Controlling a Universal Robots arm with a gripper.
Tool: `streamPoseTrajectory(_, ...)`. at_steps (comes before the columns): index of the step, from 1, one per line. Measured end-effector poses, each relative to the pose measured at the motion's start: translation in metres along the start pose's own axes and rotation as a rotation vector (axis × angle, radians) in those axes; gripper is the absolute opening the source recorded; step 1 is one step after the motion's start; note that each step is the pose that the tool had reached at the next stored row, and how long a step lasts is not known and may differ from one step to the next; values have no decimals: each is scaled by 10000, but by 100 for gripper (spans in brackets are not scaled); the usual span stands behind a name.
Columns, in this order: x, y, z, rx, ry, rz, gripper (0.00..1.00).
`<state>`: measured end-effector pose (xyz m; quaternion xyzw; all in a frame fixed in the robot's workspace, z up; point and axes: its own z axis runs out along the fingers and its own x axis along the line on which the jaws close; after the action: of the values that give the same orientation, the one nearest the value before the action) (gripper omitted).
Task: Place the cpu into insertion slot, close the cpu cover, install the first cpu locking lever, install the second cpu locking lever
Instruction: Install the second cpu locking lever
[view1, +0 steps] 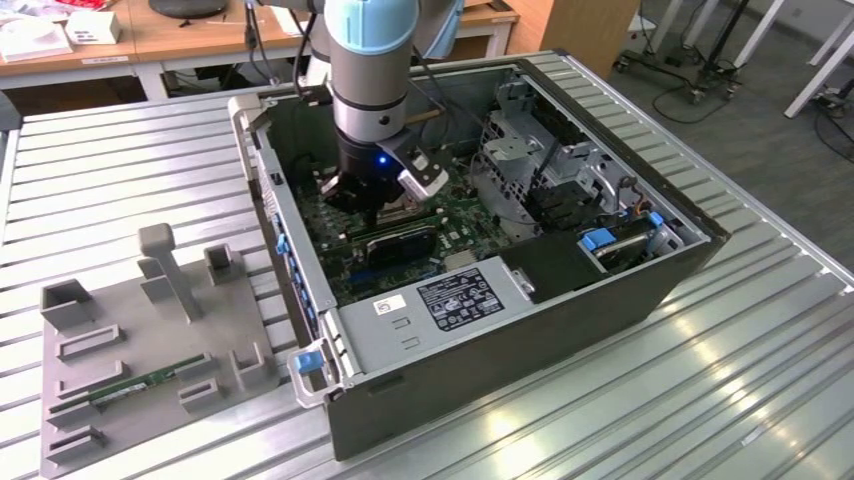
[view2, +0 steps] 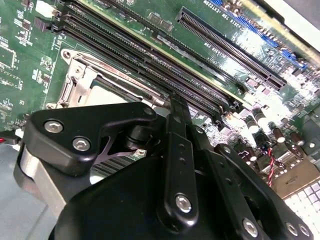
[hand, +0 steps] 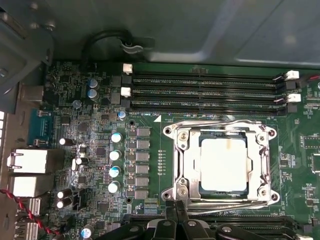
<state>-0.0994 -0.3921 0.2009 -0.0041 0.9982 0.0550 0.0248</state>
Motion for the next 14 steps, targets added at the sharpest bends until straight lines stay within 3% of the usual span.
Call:
streamPoseTrajectory(4,2,-3,19,1,1,0,11)
streamPoseTrajectory(7,3,-3,23,-86,1,5,11)
streamPoseTrajectory(14,2,-2,19,-96,-3,5,11)
